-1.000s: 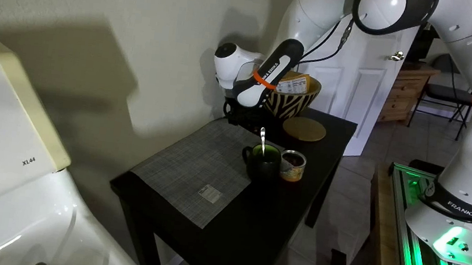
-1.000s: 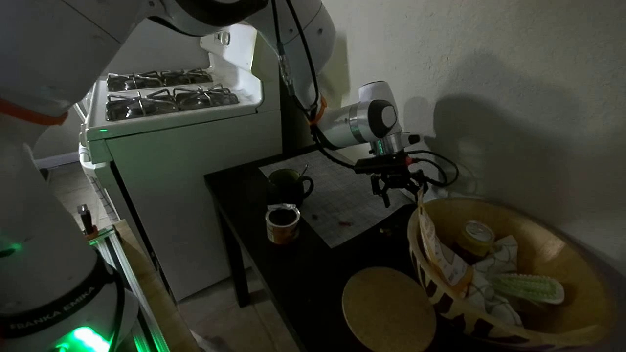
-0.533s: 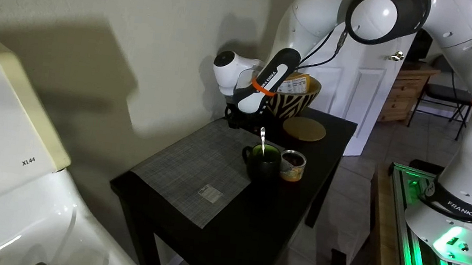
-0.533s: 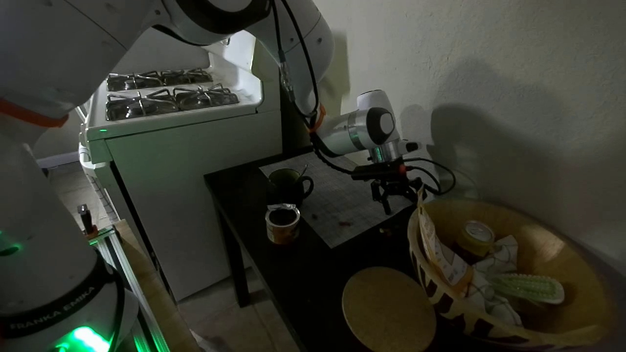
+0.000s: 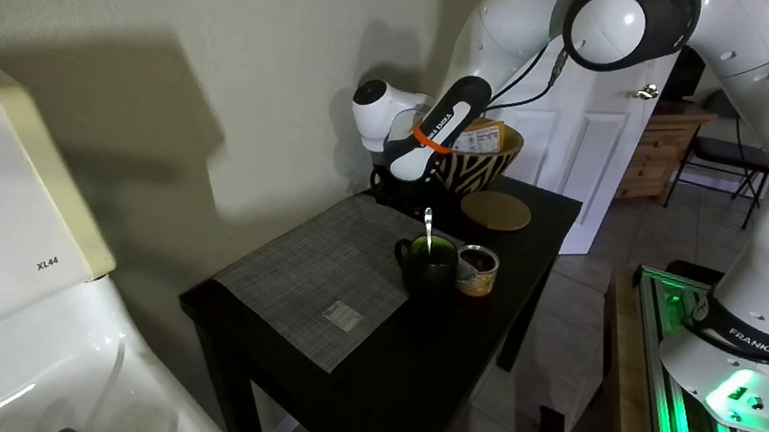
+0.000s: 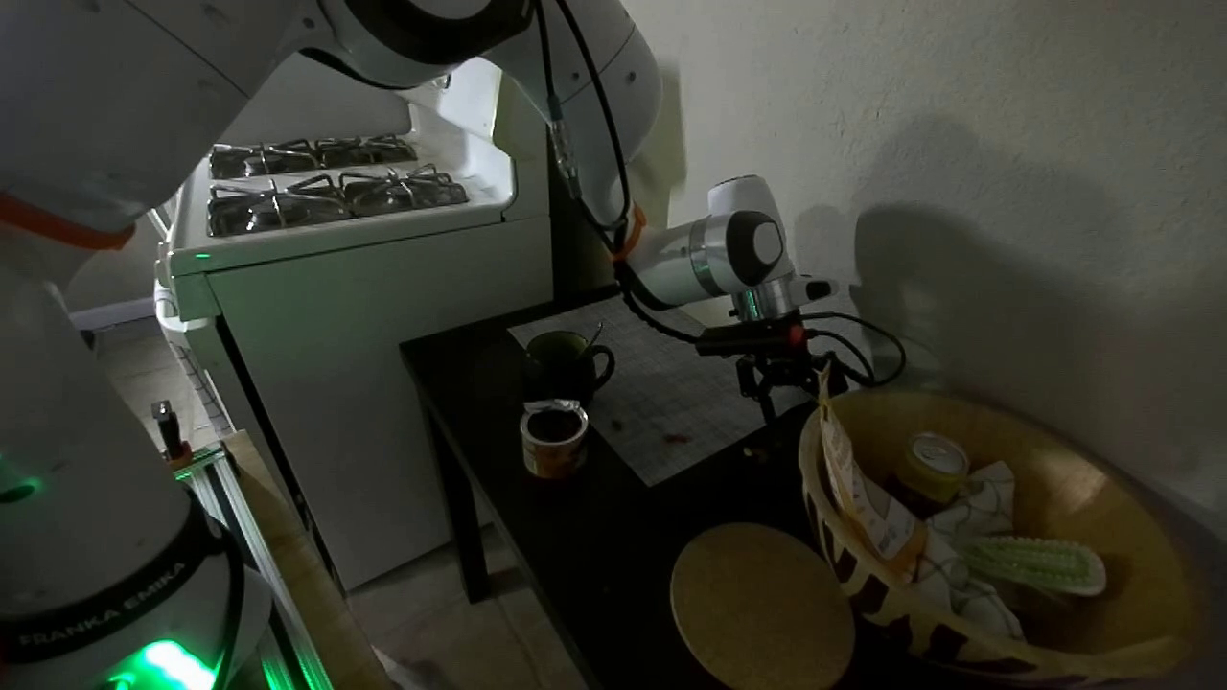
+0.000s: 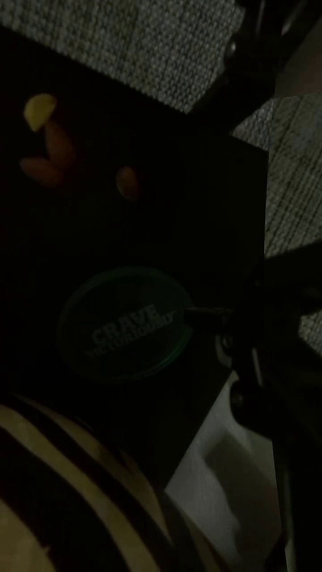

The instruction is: Put the green lid on the can

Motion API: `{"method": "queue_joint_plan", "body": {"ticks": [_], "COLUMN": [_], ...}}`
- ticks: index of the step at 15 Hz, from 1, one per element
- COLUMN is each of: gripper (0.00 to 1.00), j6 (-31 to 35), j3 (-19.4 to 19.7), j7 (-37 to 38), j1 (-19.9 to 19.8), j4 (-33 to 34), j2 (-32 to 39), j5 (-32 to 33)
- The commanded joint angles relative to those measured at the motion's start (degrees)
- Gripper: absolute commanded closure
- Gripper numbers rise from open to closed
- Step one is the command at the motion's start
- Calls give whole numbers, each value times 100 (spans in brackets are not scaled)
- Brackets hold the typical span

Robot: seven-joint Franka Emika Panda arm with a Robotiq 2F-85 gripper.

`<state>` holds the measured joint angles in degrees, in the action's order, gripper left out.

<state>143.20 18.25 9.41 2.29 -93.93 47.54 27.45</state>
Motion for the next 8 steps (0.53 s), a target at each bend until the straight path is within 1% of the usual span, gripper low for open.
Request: {"method": "queue_joint_plan", "body": {"ticks": [1,4,8], "gripper": [0,0,0], "j6": [-23,-54,-63], "j3": [82,54,-70], "j7": [198,245,122], "j1": [-53,-162,-260], "j4": [-6,27,73], "j2": [95,176,198], "j5": [-63,-154,-282]}}
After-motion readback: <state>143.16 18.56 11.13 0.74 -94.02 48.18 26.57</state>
